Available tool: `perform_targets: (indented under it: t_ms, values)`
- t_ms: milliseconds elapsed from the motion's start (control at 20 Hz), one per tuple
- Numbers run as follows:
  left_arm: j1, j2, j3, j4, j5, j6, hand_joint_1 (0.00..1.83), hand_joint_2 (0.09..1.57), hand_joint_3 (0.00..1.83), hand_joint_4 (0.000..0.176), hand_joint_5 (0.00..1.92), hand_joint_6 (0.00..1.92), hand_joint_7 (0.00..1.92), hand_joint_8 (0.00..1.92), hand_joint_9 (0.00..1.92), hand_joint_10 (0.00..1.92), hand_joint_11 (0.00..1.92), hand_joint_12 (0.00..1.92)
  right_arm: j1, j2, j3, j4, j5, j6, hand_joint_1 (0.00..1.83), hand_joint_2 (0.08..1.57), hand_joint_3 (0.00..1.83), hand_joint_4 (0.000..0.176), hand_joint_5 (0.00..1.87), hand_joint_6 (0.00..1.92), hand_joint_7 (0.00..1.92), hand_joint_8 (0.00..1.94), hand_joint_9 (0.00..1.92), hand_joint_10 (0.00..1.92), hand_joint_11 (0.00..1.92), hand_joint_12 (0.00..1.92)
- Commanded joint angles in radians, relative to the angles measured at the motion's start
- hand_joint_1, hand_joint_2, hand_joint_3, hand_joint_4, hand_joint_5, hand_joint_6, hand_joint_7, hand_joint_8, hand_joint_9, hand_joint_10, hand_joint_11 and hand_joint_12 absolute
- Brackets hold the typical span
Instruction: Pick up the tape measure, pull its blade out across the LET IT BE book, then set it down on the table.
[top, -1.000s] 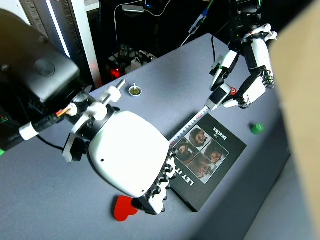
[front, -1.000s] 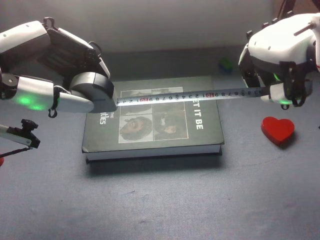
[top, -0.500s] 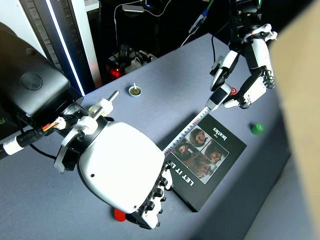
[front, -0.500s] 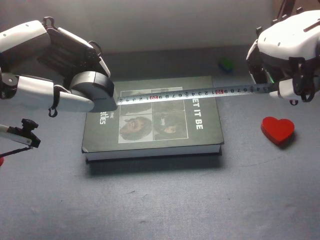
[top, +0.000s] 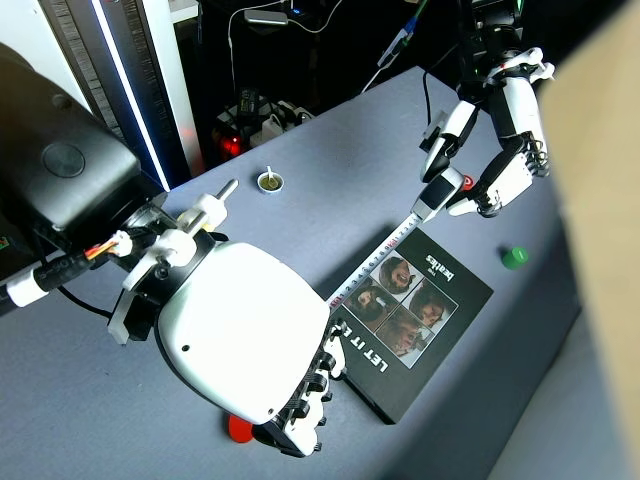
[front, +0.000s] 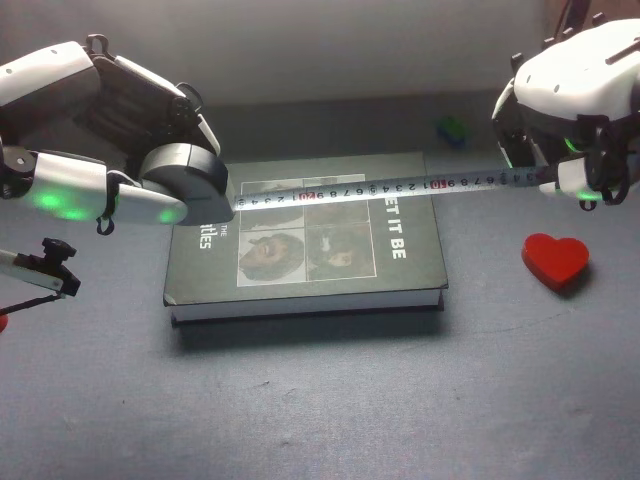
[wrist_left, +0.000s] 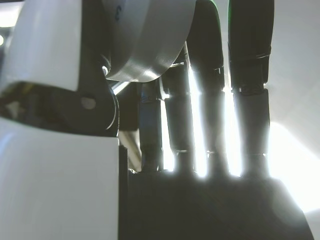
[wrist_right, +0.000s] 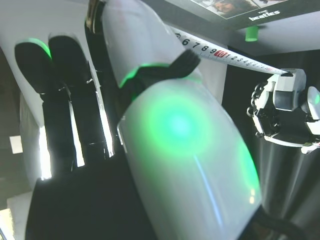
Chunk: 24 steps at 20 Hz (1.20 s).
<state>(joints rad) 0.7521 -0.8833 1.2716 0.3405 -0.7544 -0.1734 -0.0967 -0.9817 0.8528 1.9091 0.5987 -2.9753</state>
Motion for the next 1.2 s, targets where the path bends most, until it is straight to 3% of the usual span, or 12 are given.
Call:
perform_targets:
  t_ms: [0,50,100,150,200,250,350,400,450,500,800,1150]
  values:
    - [-0.005,0.006,0.009,-0.036,-0.098,-0.005,1.40,1.04,0.00,0.000,1.05,0.60,1.18,0.66,1.10,0.99,1.16,0.77,0.014,0.017,0.007,-0.079,0.056,-0.022,1.34,1.21,0.00,0.000,0.67,1.25,0.90,1.20,0.70,1.51,0.57,1.50]
    - [-0.005,0.006,0.009,-0.035,-0.098,-0.005,1.40,1.04,0.00,0.000,1.05,0.60,1.18,0.67,1.11,0.98,1.16,0.77,0.011,0.017,0.005,-0.079,0.055,-0.020,1.19,1.21,0.00,0.000,0.69,1.33,0.91,1.19,0.72,0.93,0.53,1.42]
    - [-0.006,0.006,0.009,-0.035,-0.098,-0.005,1.40,1.04,0.00,0.000,1.05,0.60,1.18,0.67,1.11,0.98,1.16,0.77,0.006,0.015,0.004,-0.079,0.056,-0.018,1.19,1.21,0.00,0.000,0.69,1.33,0.91,1.19,0.72,0.93,0.53,1.42]
    - [-0.006,0.006,0.009,-0.035,-0.098,-0.005,1.40,1.04,0.00,0.000,1.05,0.60,1.18,0.67,1.11,0.98,1.15,0.77,0.004,0.014,0.003,-0.079,0.057,-0.018,0.98,1.18,0.00,0.000,0.63,0.64,0.75,0.54,0.61,0.55,0.37,1.20]
    - [-0.006,0.006,0.009,-0.036,-0.098,-0.005,1.40,1.04,0.00,0.000,1.05,0.60,1.18,0.67,1.11,0.98,1.15,0.77,0.000,0.011,-0.001,-0.079,0.060,-0.021,0.98,1.18,0.00,0.000,0.63,0.64,0.75,0.54,0.61,0.55,0.37,1.20]
    - [-0.006,0.006,0.009,-0.036,-0.098,-0.005,1.40,1.05,0.00,0.000,1.03,0.62,1.17,0.67,1.08,1.02,1.14,0.77,-0.003,0.009,-0.004,-0.079,0.064,-0.022,0.67,1.11,0.00,0.000,0.43,0.07,0.39,0.03,0.31,0.06,0.01,0.83]
    - [-0.005,0.006,0.009,-0.035,-0.098,-0.005,1.40,1.05,0.00,0.000,1.04,0.63,1.18,0.66,1.08,1.02,1.14,0.77,-0.002,0.008,-0.008,-0.079,0.064,-0.023,0.43,1.08,0.00,0.000,0.16,0.00,0.10,0.00,0.05,0.00,0.00,0.36]
    - [-0.004,0.006,0.009,-0.035,-0.098,-0.005,1.40,1.05,0.00,0.000,1.04,0.63,1.18,0.66,1.08,1.02,1.14,0.77,-0.002,0.008,-0.008,-0.079,0.064,-0.023,0.43,1.08,0.00,0.000,0.16,0.00,0.10,0.00,0.05,0.00,0.00,0.36]
    - [-0.004,0.006,0.009,-0.035,-0.098,-0.005,1.40,1.05,0.00,0.000,1.03,0.64,1.17,0.66,1.10,1.00,1.14,0.77,-0.001,0.009,-0.008,-0.079,0.065,-0.024,0.22,1.05,0.00,0.000,0.01,0.00,0.00,0.00,0.00,0.00,0.00,0.08]
    - [-0.002,0.006,0.009,-0.035,-0.099,-0.005,1.40,1.05,0.00,0.000,1.03,0.64,1.17,0.66,1.10,1.00,1.16,0.77,-0.001,0.009,-0.008,-0.079,0.065,-0.024,0.16,1.04,0.00,0.013,0.00,0.00,0.00,0.00,0.00,0.00,0.00,0.02]
    - [0.022,-0.009,0.063,-0.041,-0.097,-0.005,1.40,1.05,0.00,0.000,1.01,0.68,1.17,0.67,1.09,1.01,1.15,0.77,0.013,0.009,-0.010,-0.078,0.059,-0.024,0.07,1.02,0.00,0.008,0.00,0.00,0.00,0.00,0.00,0.00,0.00,0.00]
    - [0.060,-0.096,0.198,-0.035,-0.114,-0.097,1.40,1.05,0.00,0.000,1.02,0.69,1.16,0.65,1.12,0.99,1.16,0.78,0.055,0.020,-0.083,-0.078,0.061,-0.018,0.06,1.03,0.00,0.009,0.00,0.00,0.00,0.00,0.00,0.00,0.00,0.00]
